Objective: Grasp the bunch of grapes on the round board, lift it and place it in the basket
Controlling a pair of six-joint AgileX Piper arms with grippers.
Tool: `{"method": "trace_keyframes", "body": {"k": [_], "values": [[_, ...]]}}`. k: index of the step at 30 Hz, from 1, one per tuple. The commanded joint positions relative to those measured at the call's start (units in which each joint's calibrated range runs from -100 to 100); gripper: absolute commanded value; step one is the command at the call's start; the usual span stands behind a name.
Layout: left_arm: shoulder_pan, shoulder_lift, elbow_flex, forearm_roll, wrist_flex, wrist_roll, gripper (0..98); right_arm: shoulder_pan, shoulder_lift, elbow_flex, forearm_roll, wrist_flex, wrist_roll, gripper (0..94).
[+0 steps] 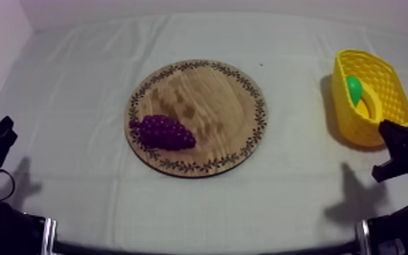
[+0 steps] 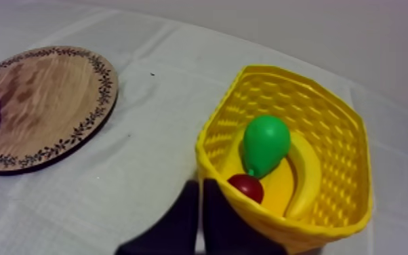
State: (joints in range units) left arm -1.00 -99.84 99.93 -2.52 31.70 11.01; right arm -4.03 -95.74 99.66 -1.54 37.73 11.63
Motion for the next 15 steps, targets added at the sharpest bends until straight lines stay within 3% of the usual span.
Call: {"method": "trace_keyframes", "body": {"k": [1, 15], "values": [[0.02, 0.02, -0.04, 0.01, -0.01, 0.00, 0.0, -0.03, -0.01, 0.00, 0.00, 0.01, -0.03, 0.2], [0.02, 0.02, -0.04, 0.01, -0.01, 0.00, 0.0, -2.32, -0.01, 0.00, 0.00, 0.01, 0.21, 0.2]]}}
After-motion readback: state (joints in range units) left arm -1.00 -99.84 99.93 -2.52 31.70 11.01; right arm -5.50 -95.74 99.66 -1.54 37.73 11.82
